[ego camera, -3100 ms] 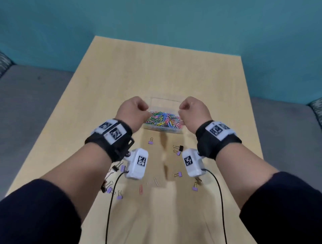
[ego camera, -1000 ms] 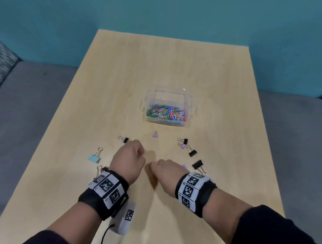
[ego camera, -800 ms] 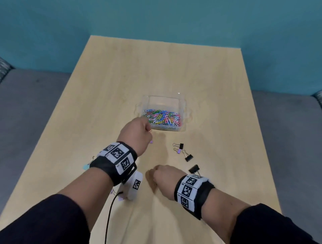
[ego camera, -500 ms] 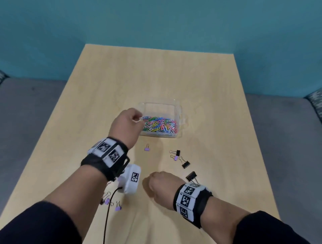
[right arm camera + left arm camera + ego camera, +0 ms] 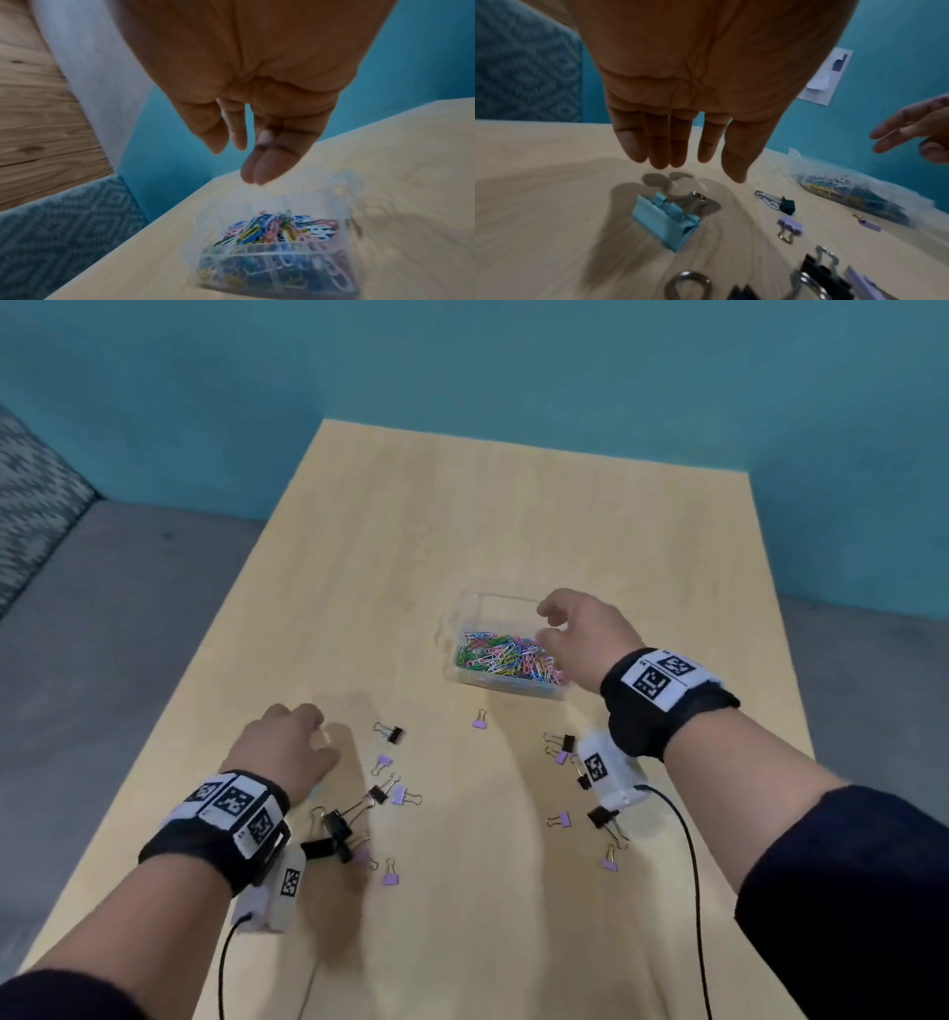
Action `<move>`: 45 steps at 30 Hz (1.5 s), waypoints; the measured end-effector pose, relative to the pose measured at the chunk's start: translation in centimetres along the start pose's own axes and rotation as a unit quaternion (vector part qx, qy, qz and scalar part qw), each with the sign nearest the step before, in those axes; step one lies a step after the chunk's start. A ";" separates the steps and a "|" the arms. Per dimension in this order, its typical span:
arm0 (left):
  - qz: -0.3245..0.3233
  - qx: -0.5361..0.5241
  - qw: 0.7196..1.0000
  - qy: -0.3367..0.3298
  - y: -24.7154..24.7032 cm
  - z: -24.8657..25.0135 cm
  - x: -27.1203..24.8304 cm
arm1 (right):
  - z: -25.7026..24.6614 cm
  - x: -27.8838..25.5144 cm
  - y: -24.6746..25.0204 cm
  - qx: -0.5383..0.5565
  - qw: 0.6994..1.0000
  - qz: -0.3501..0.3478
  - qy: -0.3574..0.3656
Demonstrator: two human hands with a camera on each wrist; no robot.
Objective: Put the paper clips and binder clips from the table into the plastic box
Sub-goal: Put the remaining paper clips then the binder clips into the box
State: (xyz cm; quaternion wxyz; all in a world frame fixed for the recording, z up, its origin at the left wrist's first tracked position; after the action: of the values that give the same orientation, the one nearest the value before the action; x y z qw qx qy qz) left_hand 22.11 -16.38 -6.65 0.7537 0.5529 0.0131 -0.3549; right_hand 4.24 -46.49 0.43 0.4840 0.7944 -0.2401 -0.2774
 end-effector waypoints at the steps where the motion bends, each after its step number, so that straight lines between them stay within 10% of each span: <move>1: -0.012 0.025 1.000 0.003 -0.4 0.2 0.0 | 1.1 -0.4 0.4 -0.011 1.000 0.017 -0.020; 17: -0.026 0.047 0.998 0.015 -2.7 0.4 -1.4 | 3.6 -6.4 -9.2 -0.250 0.960 -0.122 0.015; 26: 0.034 -0.040 0.999 -0.009 -1.8 1.7 -0.5 | 5.3 -5.7 -9.6 -0.148 0.974 -0.157 -0.069; 33: 0.040 -0.124 0.991 -0.030 -1.3 2.9 0.4 | 8.2 -6.4 -6.5 0.126 0.972 -0.027 -0.198; 38: -0.057 0.077 0.979 -0.182 -4.0 7.8 -0.4 | 8.5 -7.3 -7.6 0.283 0.921 -0.089 -0.254; 45: -0.096 0.235 0.939 -0.232 -5.7 9.8 0.6 | 4.6 -7.3 -8.0 -0.083 0.983 -0.157 -0.041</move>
State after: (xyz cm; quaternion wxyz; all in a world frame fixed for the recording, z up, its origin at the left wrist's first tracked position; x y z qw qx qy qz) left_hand 15.72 -25.72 -7.81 0.5470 0.6125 -0.1926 -0.5372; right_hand -3.34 -41.34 -7.03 0.4887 0.7673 -0.1075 -0.4011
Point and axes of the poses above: each hand's wrist, its own x-axis towards the middle knuckle, its own y-axis out of the back of the hand, z = x × y, the point moved 9 cm from there along x, towards the middle knuckle, and after that the axes turned 14 degrees about -x, right-handed, at the moved point
